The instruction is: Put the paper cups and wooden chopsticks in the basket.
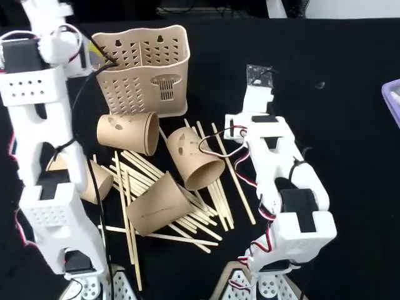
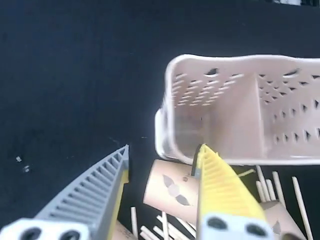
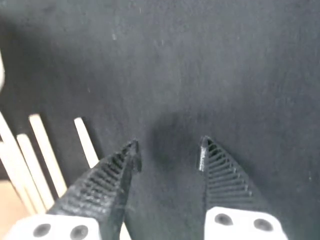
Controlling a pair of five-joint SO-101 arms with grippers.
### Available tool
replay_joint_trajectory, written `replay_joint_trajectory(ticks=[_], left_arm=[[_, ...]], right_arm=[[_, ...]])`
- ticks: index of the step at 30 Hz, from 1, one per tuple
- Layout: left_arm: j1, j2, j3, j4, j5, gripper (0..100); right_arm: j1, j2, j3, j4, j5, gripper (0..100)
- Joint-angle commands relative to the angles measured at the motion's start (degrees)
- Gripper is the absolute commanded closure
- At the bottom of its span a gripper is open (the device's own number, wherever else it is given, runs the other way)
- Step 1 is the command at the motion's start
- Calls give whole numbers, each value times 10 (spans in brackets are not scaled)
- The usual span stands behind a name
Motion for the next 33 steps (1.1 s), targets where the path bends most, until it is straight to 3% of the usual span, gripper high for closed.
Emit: replay_joint_trajectory(ticks=[1,4,8,14,20,24,29,33], left_arm=[[-30,-41,-13,4,-4,779],[-43,-98,10,4,-5,779],[-67,-206,100,4,-6,779],[-104,-347,392,-5,-8,779],[-109,-429,685,-138,-5,780],[-104,-471,828,-237,-4,780],[-106,-511,945,-337,-3,780],[-105,-527,1000,-373,3,781]], right_arm=[[-5,-75,-25,43,-5,804],[-5,-141,2,56,2,804],[-11,-239,78,27,84,804],[-33,-358,182,-1,295,804],[-91,-412,266,1,474,805],[-71,-461,283,20,490,805],[-53,-561,256,146,491,805],[-79,-648,260,233,529,805]])
